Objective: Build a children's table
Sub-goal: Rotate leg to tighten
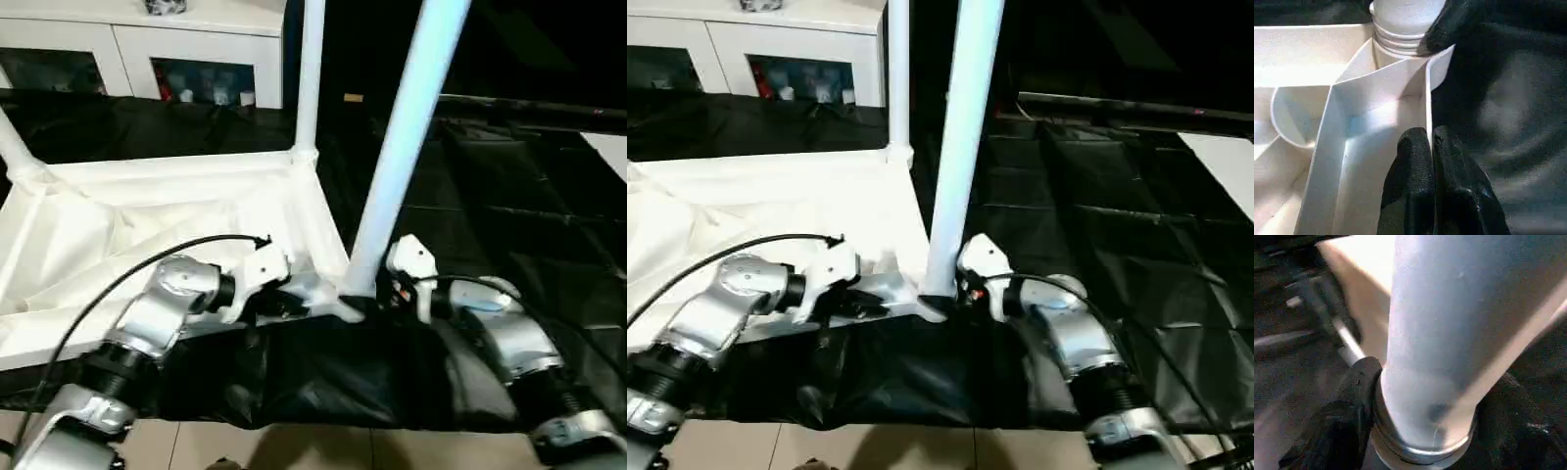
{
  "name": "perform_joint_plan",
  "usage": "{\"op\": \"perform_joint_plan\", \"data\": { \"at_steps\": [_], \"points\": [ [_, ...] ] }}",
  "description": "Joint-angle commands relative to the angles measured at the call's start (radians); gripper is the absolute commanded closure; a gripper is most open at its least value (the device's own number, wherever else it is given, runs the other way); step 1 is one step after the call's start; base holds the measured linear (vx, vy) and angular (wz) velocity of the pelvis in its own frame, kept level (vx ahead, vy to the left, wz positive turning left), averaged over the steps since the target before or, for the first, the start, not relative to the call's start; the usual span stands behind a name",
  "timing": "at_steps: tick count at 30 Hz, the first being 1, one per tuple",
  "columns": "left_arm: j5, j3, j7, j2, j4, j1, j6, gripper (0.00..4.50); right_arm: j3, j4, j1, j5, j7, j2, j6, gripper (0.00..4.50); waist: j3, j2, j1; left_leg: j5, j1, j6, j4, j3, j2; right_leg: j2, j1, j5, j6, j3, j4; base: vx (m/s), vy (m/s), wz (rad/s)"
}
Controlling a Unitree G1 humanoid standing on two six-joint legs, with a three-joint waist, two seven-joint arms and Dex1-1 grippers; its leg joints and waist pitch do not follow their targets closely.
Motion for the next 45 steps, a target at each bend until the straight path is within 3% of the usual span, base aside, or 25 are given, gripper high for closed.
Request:
{"op": "perform_joint_plan", "data": {
  "at_steps": [1, 3, 7, 11, 12, 13, 14, 18, 22, 24, 25, 30, 33, 40, 45],
  "points": [
    [0.012, 0.003, 0.147, -0.088, 0.033, -0.016, 0.050, 4.50, -0.008, 0.075, -0.011, -0.035, -0.177, 0.067, 0.050, 1.87, -0.052, -0.001, -0.004, -0.277, 0.013, -0.012, -0.070, 0.002, 0.015, -0.053, 0.036, -0.352, -0.174, 0.033, -0.087, 0.000, 0.000, 0.00],
    [0.019, -0.001, 0.218, -0.151, 0.048, -0.032, 0.073, 4.50, -0.035, 0.122, -0.027, -0.045, -0.322, 0.131, 0.080, 1.87, -0.053, -0.002, -0.008, -0.311, 0.014, -0.027, -0.073, -0.004, 0.014, -0.055, 0.036, -0.435, -0.142, 0.032, -0.095, 0.000, 0.000, 0.00],
    [0.030, -0.019, 0.276, -0.228, 0.079, -0.058, 0.089, 4.50, -0.060, 0.185, -0.068, -0.051, -0.470, 0.207, 0.104, 1.87, -0.055, -0.003, -0.017, -0.336, 0.016, -0.029, -0.074, -0.007, 0.012, -0.053, 0.031, -0.445, -0.121, 0.031, -0.100, 0.000, 0.000, 0.00],
    [0.075, -0.067, 0.278, -0.261, 0.130, -0.079, 0.048, 4.50, -0.031, 0.186, -0.094, -0.065, -0.471, 0.283, 0.059, 1.87, -0.056, 0.000, -0.023, -0.358, 0.015, -0.020, -0.074, -0.009, 0.009, -0.054, 0.027, -0.477, -0.099, 0.030, -0.109, 0.000, 0.000, 0.00],
    [0.077, -0.066, 0.277, -0.261, 0.132, -0.080, 0.047, 4.50, -0.027, 0.184, -0.095, -0.070, -0.469, 0.286, 0.053, 1.87, -0.054, 0.013, -0.022, -0.363, 0.014, -0.022, -0.076, -0.011, 0.009, -0.054, 0.028, -0.471, -0.100, 0.030, -0.108, 0.000, 0.000, 0.00],
    [0.076, -0.061, 0.276, -0.257, 0.134, -0.080, 0.044, 4.50, -0.022, 0.180, -0.093, -0.077, -0.463, 0.282, 0.042, 1.53, -0.055, 0.004, -0.025, -0.375, 0.015, -0.021, -0.075, -0.010, 0.010, -0.051, 0.026, -0.464, -0.099, 0.029, -0.110, 0.000, 0.000, 0.00],
    [0.076, -0.060, 0.276, -0.257, 0.134, -0.080, 0.044, 4.50, -0.021, 0.180, -0.093, -0.077, -0.463, 0.282, 0.040, 1.32, -0.056, 0.004, -0.024, -0.379, 0.015, -0.020, -0.076, -0.011, 0.011, -0.052, 0.026, -0.458, -0.103, 0.029, -0.108, 0.000, 0.000, 0.00],
    [0.059, -0.036, 0.234, -0.209, 0.112, -0.072, -0.003, 4.50, -0.058, 0.154, -0.083, -0.039, -0.415, 0.234, 0.048, 0.99, -0.059, 0.003, -0.023, -0.360, 0.009, -0.010, -0.077, -0.011, 0.011, -0.053, 0.031, -0.424, -0.112, 0.030, -0.104, 0.000, 0.000, 0.00],
    [0.023, -0.013, 0.128, -0.148, 0.078, -0.044, -0.033, 4.50, -0.078, 0.132, -0.087, -0.036, -0.333, 0.154, 0.047, 0.58, -0.063, 0.002, -0.019, -0.302, 0.005, 0.003, -0.075, -0.006, 0.014, -0.054, 0.036, -0.334, -0.143, 0.033, -0.093, 0.000, 0.000, 0.00],
    [0.006, -0.009, 0.077, -0.115, 0.049, -0.029, -0.029, 4.50, -0.066, 0.131, -0.088, -0.052, -0.282, 0.099, 0.049, 0.58, -0.067, 0.004, -0.017, -0.249, 0.003, 0.009, -0.072, -0.003, 0.016, -0.052, 0.041, -0.239, -0.172, 0.034, -0.083, 0.000, 0.000, 0.00],
    [-0.001, -0.011, 0.041, -0.090, 0.035, -0.022, -0.035, 4.50, -0.061, 0.130, -0.089, -0.056, -0.242, 0.065, 0.048, 0.58, -0.068, 0.003, -0.016, -0.202, 0.002, 0.021, -0.067, 0.000, 0.016, -0.049, 0.044, -0.147, -0.199, 0.032, -0.073, 0.000, 0.000, 0.00],
    [-0.033, -0.017, -0.072, -0.030, 0.001, -0.002, -0.054, 4.50, -0.049, 0.069, -0.066, -0.007, -0.053, -0.006, 0.040, 0.58, -0.072, 0.007, -0.012, -0.148, 0.002, 0.058, -0.061, 0.003, 0.017, -0.048, 0.052, -0.028, -0.241, 0.032, -0.059, 0.000, 0.000, 0.00],
    [-0.032, -0.024, -0.115, 0.000, 0.006, -0.001, -0.084, 4.50, -0.021, 0.028, -0.044, 0.008, 0.051, -0.047, 0.027, 0.58, -0.068, 0.008, -0.010, -0.166, 0.004, 0.059, -0.062, 0.004, 0.018, -0.047, 0.049, -0.050, -0.249, 0.030, -0.062, 0.000, 0.000, 0.00],
    [-0.062, -0.032, -0.197, 0.041, -0.010, -0.002, -0.092, 4.50, 0.025, -0.069, 0.001, 0.065, 0.238, -0.100, 0.045, 0.58, -0.062, 0.004, 0.004, -0.235, 0.009, 0.032, -0.068, 0.004, 0.023, -0.051, 0.043, -0.180, -0.217, 0.034, -0.072, 0.000, 0.000, 0.00],
    [-0.061, -0.032, -0.215, 0.043, -0.001, -0.009, -0.101, 4.50, 0.053, -0.086, 0.010, 0.058, 0.283, -0.110, 0.046, 1.03, -0.063, 0.005, 0.005, -0.231, 0.009, 0.022, -0.069, 0.003, 0.022, -0.052, 0.041, -0.191, -0.215, 0.034, -0.073, 0.000, 0.000, 0.00]
  ]
}}
